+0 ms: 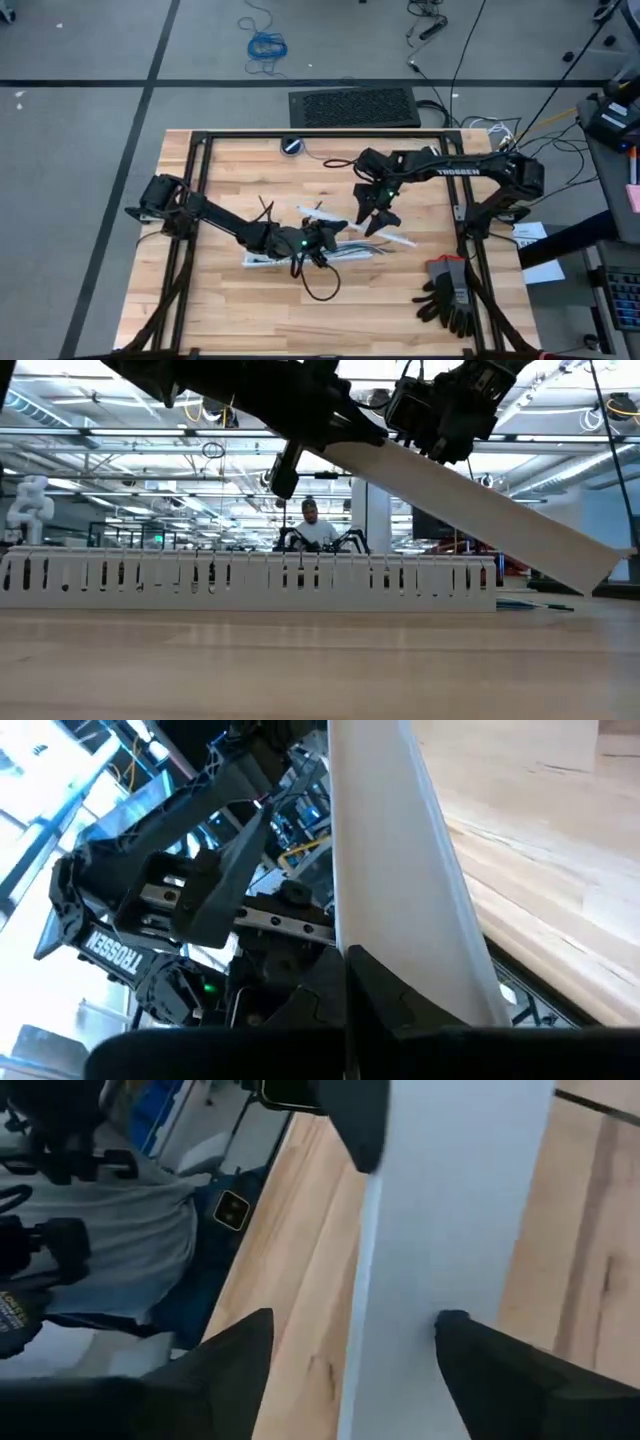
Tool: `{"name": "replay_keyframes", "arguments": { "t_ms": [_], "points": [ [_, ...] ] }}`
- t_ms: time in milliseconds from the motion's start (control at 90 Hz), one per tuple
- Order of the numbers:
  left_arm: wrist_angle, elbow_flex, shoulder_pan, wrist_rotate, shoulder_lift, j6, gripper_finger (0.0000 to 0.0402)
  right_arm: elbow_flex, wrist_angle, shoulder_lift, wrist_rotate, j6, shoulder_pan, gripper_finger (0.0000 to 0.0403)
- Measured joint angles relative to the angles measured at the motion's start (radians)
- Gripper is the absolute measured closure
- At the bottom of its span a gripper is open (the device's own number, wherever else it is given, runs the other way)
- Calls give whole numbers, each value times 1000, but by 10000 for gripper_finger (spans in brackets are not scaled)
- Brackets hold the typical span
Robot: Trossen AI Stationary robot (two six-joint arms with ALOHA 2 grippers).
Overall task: Ziptie cables
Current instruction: Close the white cable duct tray the with white cable cover
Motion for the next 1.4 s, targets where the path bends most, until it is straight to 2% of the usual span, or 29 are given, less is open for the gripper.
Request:
{"name": "replay_keyframes", "arguments": {
  "t_ms": [100, 200, 333, 633, 867, 1089, 1211, 1300, 1400],
  "points": [
    [1, -2, 0, 9, 0, 15, 401, 0, 12, 40, -13, 0, 0, 121],
    [25, -1, 2, 0, 1, 23, 401, 1, -8, 73, 74, -8, -10, 113],
    [43, 2, 5, -42, -4, 22, 401, 12, -104, 55, 88, -58, -43, 104],
    [35, 1, 10, -9, -2, 17, 401, 46, -33, 50, 9, -76, -59, 99],
    [31, 0, 11, -3, -2, 16, 401, 46, -2, 127, -28, -52, -54, 129],
    [29, 0, 9, -11, 0, 8, 401, 46, 5, 151, -36, -27, -54, 199],
    [27, 0, 10, -20, 0, -12, 401, 46, 5, 148, -33, -23, -54, 201],
    [25, 0, 14, -26, 0, -83, 399, 46, 4, 148, -31, -11, -54, 201],
    [25, 0, 25, -38, 0, -322, 382, 46, 2, 148, -23, 0, -57, 201]
  ]
}}
